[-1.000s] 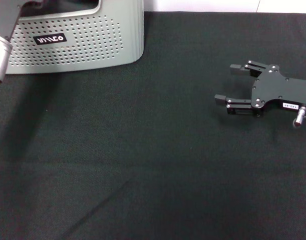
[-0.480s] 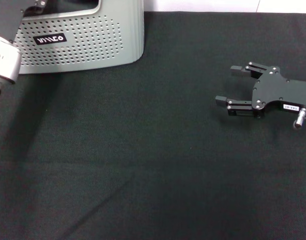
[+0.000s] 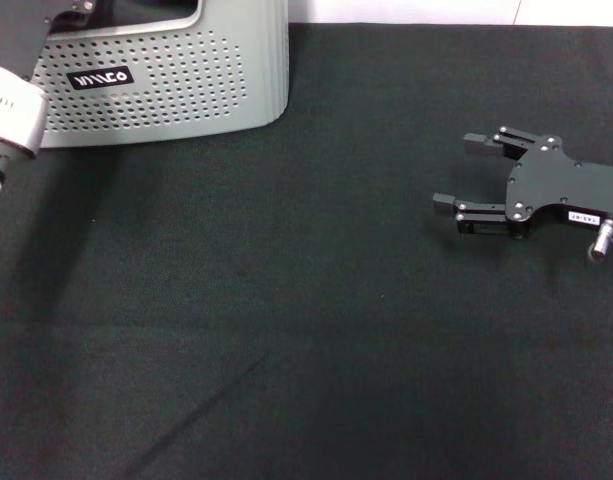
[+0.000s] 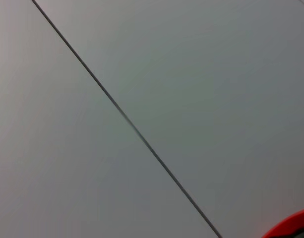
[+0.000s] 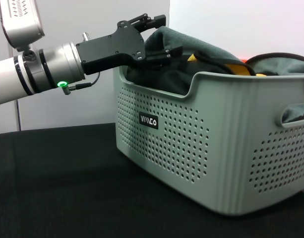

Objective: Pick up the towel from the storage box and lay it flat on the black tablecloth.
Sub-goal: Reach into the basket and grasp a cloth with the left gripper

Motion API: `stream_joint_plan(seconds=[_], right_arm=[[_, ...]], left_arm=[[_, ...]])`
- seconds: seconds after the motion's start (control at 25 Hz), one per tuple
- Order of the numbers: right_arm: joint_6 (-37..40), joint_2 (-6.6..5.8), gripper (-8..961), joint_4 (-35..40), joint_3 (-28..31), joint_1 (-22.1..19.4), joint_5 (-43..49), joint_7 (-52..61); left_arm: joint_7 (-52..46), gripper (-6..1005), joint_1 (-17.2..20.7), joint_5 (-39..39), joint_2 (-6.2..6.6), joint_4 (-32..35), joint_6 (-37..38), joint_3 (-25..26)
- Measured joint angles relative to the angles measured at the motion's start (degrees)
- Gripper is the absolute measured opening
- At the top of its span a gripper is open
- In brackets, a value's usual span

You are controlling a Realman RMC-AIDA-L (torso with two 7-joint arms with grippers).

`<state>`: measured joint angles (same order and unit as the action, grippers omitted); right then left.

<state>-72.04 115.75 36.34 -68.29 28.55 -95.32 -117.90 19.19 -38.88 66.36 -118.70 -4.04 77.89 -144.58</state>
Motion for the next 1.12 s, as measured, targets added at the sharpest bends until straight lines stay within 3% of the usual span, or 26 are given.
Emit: stream_joint_plan(seconds=[0.56,0.64,1.12], right_arm=[[-0.19,0.0,854,-0.06,0.1,-0.14,-0.05,-0.06],[-0.2,0.0,854,-0.06,0.1,-0.15,-0.13,-0.08],[-0.18,0.0,854,-0.03,0.09,-0.16,-0.23,-0.14]], left_arm=[[0.01,870,-0.32,0.82,0.37,0.0,-2.32,-0.09],[0.02,685,-0.33,0.86,0.38,0.0,-2.53,-0.09],[0.06,215,-0.32,0.88,0.3,0.05,-2.13,-0.02]])
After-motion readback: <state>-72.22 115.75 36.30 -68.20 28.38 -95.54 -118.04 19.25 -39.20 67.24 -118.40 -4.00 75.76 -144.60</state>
